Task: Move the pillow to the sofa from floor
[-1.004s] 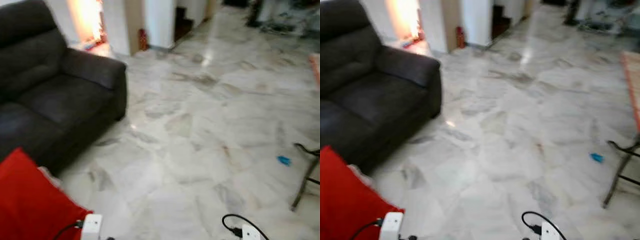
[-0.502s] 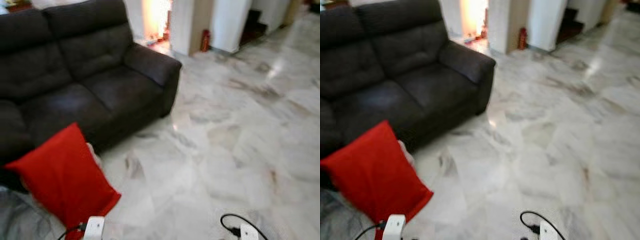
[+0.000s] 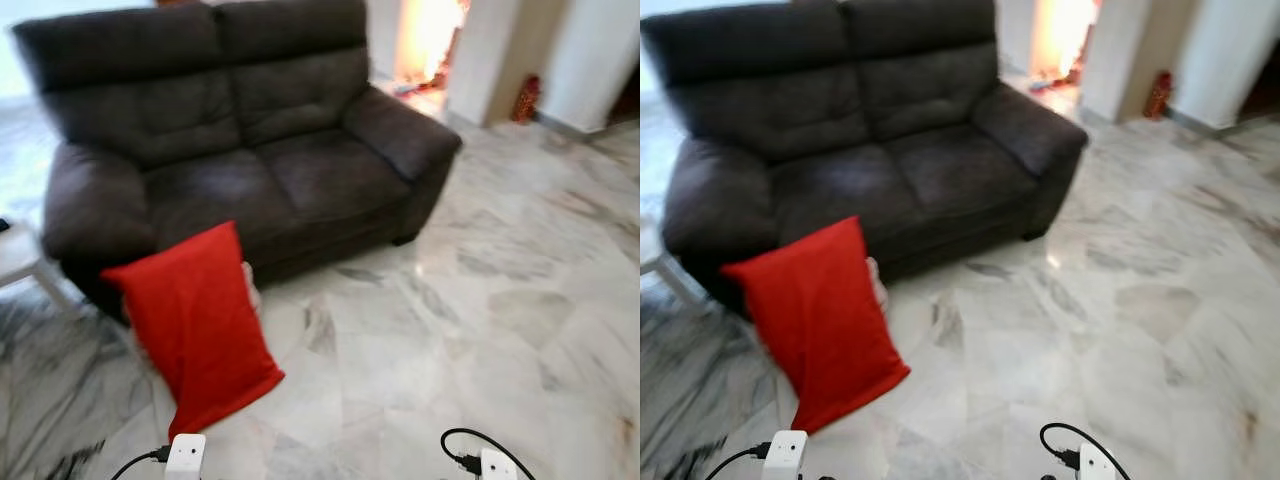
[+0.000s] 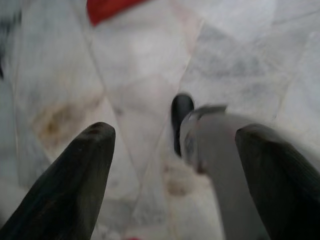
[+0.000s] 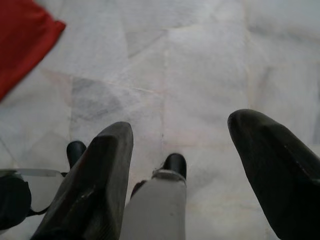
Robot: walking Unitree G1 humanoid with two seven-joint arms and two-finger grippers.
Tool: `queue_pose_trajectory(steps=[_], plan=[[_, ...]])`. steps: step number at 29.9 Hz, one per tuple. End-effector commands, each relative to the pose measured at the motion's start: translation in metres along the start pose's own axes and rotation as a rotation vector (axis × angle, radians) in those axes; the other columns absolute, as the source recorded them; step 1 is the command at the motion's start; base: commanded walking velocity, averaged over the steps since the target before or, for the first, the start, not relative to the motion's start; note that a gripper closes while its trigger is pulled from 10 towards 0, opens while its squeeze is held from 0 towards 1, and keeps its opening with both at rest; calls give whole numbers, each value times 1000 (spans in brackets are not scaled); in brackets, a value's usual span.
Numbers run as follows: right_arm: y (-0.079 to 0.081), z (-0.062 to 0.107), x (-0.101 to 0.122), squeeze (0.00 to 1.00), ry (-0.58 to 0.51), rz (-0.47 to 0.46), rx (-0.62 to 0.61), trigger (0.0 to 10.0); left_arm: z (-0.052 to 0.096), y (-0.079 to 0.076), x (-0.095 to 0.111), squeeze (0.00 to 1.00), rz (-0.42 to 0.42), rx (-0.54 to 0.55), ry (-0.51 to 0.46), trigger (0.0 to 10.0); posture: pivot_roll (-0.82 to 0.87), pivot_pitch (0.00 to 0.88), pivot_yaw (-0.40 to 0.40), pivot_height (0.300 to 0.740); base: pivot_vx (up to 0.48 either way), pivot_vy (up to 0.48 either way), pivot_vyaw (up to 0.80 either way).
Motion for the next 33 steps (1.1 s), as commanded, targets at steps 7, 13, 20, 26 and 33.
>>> queue_pose_trajectory(steps=[7, 13, 20, 26, 33], plan=[[-1, 0, -1, 0, 2, 8, 1, 10000, 0, 2, 0, 0, -7, 14, 3, 10000, -28, 0, -50, 732, 0, 0, 800], [0, 0, -1, 0, 2, 9, 4, 10000, 0, 3, 1, 0, -7, 17, 2, 10000, -27, 0, -52, 732, 0, 0, 800], [0, 0, -1, 0, 3, 10, 6, 10000, 0, 3, 0, 0, -7, 21, 1, 10000, -26, 0, -52, 732, 0, 0, 800], [1, 0, -1, 0, 3, 8, 8, 10000, 0, 4, 0, 0, -9, 25, 2, 10000, -26, 0, -52, 732, 0, 0, 800], [0, 0, -2, 0, 3, -14, 0, 10000, 0, 5, 1, 0, -15, 35, -2, 10000, -27, 0, -49, 732, 0, 0, 343]])
Point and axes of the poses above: a point about 5 cm out from each wrist's last joint towards the gripper, its own z axis pointing back from the gripper into the wrist, its own x axis along the axis of the wrist's last joint, y = z × x, the point moved 5 cm from there along -z, pointing out of the wrist towards the gripper, and after that the axes turned 9 degrees about z, right-handed, at the moved point
